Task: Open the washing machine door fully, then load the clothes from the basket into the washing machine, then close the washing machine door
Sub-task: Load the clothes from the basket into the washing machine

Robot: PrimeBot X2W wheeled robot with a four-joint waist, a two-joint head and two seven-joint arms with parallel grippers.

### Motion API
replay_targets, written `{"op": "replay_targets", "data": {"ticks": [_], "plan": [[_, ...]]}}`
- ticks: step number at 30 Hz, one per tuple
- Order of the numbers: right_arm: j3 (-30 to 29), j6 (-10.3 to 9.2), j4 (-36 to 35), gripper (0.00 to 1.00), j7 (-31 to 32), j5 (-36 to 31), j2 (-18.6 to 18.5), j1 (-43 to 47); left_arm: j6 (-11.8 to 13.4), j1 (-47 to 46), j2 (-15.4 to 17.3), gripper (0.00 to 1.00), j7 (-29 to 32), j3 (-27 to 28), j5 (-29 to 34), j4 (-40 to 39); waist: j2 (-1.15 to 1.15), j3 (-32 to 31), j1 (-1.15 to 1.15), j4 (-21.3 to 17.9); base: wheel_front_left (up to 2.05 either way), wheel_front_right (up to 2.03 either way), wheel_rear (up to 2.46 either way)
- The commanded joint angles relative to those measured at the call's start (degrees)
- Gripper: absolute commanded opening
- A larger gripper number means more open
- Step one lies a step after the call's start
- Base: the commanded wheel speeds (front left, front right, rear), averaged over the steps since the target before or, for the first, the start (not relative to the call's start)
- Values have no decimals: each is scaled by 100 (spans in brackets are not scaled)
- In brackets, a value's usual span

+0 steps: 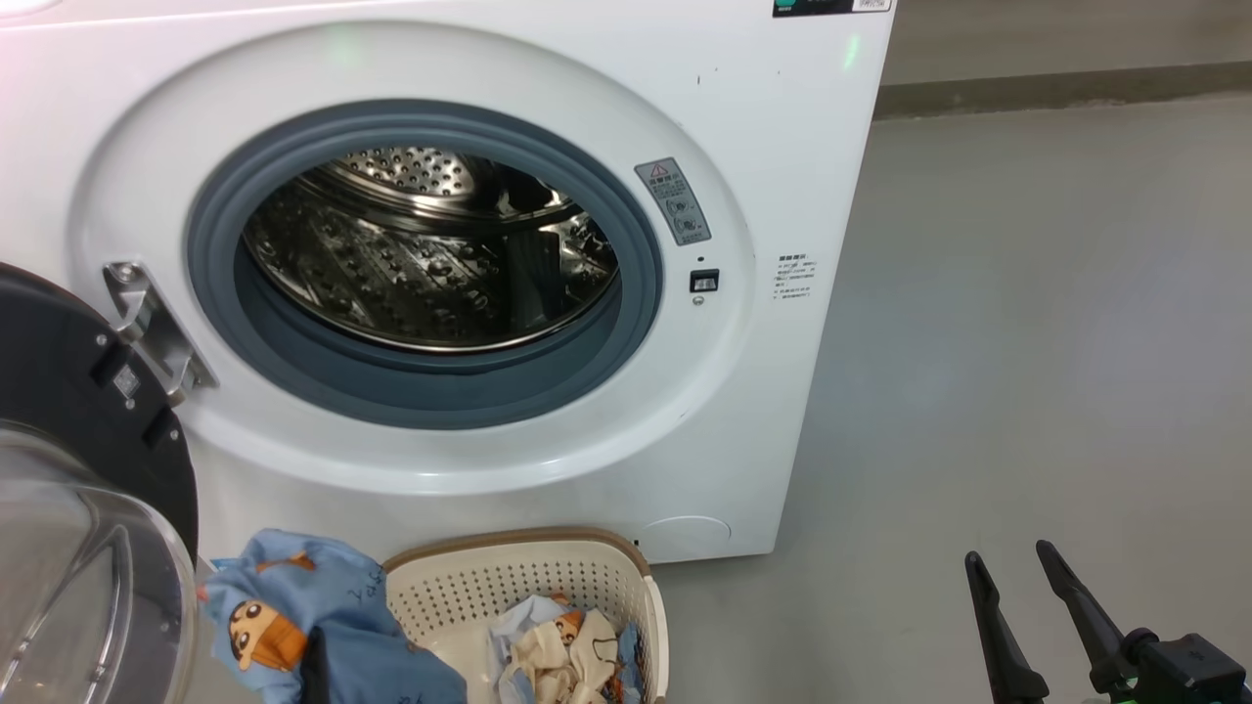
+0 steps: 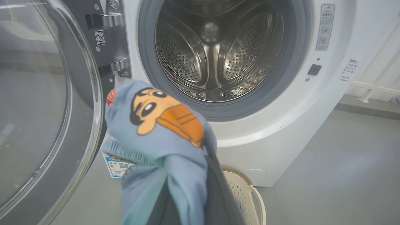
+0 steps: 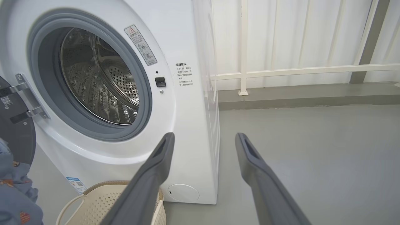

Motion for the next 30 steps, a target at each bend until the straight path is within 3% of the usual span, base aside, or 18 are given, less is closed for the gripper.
{"op": "replay_targets", "data": {"ticks": [1, 30], "plan": [[138, 51, -128, 100, -27, -43, -83, -58, 44, -72, 28, 0, -78, 208, 91, -249, 0, -91, 1, 13, 0, 0, 0], [181, 51, -133, 100, -27, -39, -58, -74, 61, 69, 19, 0, -78, 131, 71, -475, 0, -40, 1, 22, 0, 0, 0]]}}
